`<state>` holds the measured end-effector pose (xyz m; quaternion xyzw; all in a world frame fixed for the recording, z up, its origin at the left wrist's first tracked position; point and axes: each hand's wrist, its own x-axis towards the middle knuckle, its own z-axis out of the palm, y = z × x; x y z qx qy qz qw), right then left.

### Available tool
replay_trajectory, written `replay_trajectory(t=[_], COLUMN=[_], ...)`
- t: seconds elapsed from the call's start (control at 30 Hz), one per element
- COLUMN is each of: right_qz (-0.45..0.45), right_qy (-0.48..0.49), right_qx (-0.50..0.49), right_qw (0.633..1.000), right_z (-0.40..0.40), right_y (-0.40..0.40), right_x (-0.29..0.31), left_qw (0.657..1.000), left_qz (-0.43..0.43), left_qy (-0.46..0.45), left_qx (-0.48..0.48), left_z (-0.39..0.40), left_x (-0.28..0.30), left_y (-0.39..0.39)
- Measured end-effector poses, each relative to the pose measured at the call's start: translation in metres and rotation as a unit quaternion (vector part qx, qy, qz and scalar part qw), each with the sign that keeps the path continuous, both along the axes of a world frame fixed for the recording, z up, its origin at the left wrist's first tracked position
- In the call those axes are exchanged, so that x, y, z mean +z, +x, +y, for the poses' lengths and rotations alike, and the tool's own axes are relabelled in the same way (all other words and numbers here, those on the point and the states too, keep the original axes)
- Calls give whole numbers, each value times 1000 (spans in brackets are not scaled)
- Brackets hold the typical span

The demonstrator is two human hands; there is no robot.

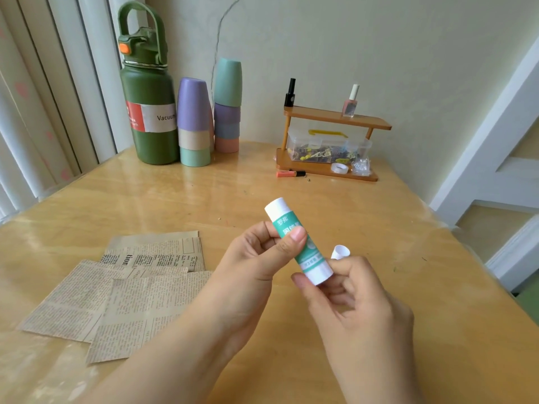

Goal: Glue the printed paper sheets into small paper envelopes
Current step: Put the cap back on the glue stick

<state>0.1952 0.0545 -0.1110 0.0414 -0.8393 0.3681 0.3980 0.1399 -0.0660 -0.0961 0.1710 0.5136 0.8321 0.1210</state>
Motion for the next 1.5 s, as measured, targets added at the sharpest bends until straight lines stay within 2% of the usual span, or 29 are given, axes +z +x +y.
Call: replay_trajectory(t=[0.1, 0.13, 0.2, 0.23, 0.3, 0.33, 0.37, 0.43, 0.5, 0.53, 0.6, 0.63, 0.67, 0.73, 0.77, 0.8, 0.87, 0.9, 0.93, 1.0, 1.07, 1.1, 1.17, 1.23, 1.27, 1.33, 1.37, 1.43, 1.5], right_qz=[111, 98, -38, -133, -293, -336, -354, -353, -327, -304, -214, -140, -65, 27, 42, 23, -93, -173, -249, -329, -339, -331, -290, -188, -116, -2, 28, 5, -116], right_qy=[180, 168, -23, -173, -430, -506, -550, -582, -561, -514, -308, -179, -66, 82, 106, 85, -110, -245, -364, -513, -551, -541, -442, -214, -72, 127, 168, 105, -107], right_qx=[-78, -73, 13, 105, 261, 302, 318, 322, 303, 281, 198, 133, 65, -20, -41, -36, 56, 143, 219, 292, 299, 294, 260, 166, 93, -16, -42, -32, 61], right_qw=[974, 978, 999, 970, 813, 735, 686, 658, 698, 751, 906, 965, 994, 996, 993, 995, 988, 943, 871, 737, 702, 716, 808, 944, 986, 992, 984, 994, 986], right_z=[4, 6, 2, -4, -8, -7, -6, -6, -6, -6, -5, -2, 2, 5, 5, 6, 1, -4, -7, -8, -8, -8, -7, -3, 3, 9, 9, 7, 1], right_y=[0, 1, 3, 4, 3, 4, 5, 8, 8, 8, 5, 3, 1, 1, 2, 2, 5, 6, 7, 9, 11, 12, 10, 7, 4, 1, 2, 3, 4], right_x=[-5, -4, 7, 14, 21, 24, 27, 32, 28, 25, 13, 7, 2, -1, -2, -1, 11, 17, 22, 28, 32, 32, 26, 12, 2, -5, -6, -2, 9], left_qw=[1000, 1000, 1000, 1000, 1000, 1000, 1000, 1000, 1000, 1000, 1000, 1000, 1000, 1000, 1000, 1000, 1000, 1000, 1000, 1000, 999, 999, 999, 999, 999, 1000, 999, 999, 999], left_qz=[7, 8, 6, 7, 3, 0, 0, 12, 17, 18, 16, 15, 16, 18, 18, 16, 8, 7, 8, 9, 19, 26, 36, 33, 26, 14, 11, 2, -11], left_qy=[8, 8, 5, 5, 11, 13, 13, 9, 4, 0, -7, -9, -11, -9, -5, 2, 11, 10, 6, -1, -8, -11, -16, -20, -22, -26, -29, -33, -31], left_qx=[-24, -28, -25, -24, -24, -22, -21, -21, -18, -15, -8, -1, 4, -1, -8, -12, -16, -18, -20, -25, -26, -23, -20, -13, -4, 9, 9, 15, 24], left_z=[0, 0, -1, -2, -4, -4, -4, -4, -3, -3, -2, -1, 0, 1, 1, 1, 0, -1, -2, -3, -4, -3, -2, 0, 1, 2, 3, 3, 2], left_x=[0, 0, 1, 2, 3, 3, 3, 4, 3, 3, 0, -1, -2, -2, -1, -1, 0, 0, 0, 0, 0, 0, 0, -3, -4, -6, -6, -7, -6], left_y=[2, 3, 3, 3, 2, 2, 1, 1, 1, 1, 0, 0, 0, 2, 2, 2, 2, 2, 2, 2, 2, 2, 2, 1, 1, 1, 1, 1, 0])
